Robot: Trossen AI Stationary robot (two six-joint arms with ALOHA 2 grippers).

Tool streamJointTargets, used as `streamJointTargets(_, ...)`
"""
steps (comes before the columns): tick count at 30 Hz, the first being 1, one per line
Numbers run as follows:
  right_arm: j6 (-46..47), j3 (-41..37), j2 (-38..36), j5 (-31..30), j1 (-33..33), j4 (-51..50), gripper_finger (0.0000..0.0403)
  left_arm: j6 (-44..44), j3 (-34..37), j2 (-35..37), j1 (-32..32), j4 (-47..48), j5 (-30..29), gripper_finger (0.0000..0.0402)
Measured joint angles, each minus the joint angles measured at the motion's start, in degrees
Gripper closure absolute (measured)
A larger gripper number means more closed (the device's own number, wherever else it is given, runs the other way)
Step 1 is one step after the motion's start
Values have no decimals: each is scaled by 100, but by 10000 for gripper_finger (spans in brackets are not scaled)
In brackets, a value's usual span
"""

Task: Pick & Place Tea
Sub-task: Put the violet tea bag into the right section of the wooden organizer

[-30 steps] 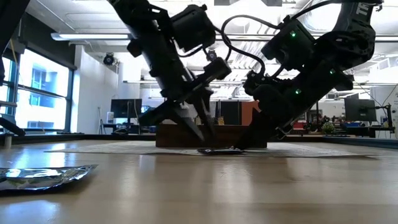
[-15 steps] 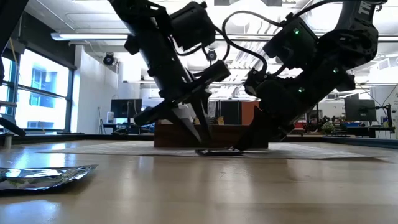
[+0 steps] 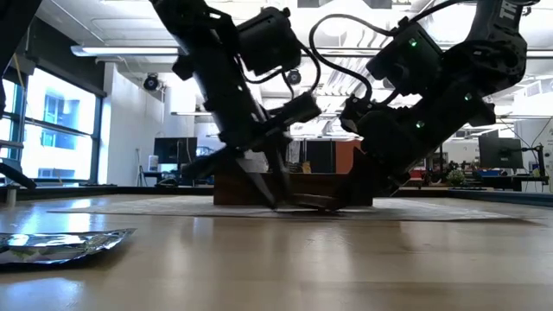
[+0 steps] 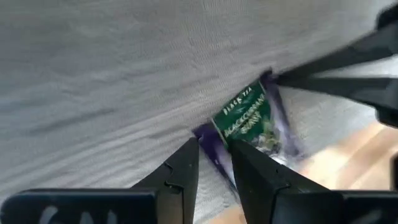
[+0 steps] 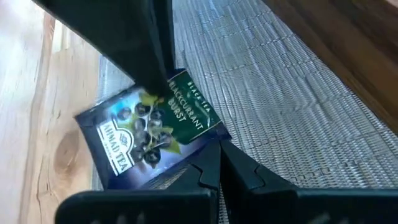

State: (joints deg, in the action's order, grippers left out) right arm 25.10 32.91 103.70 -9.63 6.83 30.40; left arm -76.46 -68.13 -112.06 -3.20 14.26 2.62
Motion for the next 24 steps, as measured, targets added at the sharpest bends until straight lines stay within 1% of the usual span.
streamJointTargets(5,-2,-2,0,-21,0,37,403,-27,12,-120,-62,-601,198,308)
streamJointTargets(11,-2,-2,0,-30,0,28,403,18,10,-190,-66,-769,82,310)
streamJointTargets(14,-2,-2,0,-23,0,25,403,120,12,-198,-66,-771,65,329)
streamJointTargets(19,-2,2,0,-35,-2,-50,403,311,17,-211,-64,-777,22,391)
streamJointTargets(24,-2,4,-1,-105,0,-87,403,593,17,-211,-62,-782,27,393)
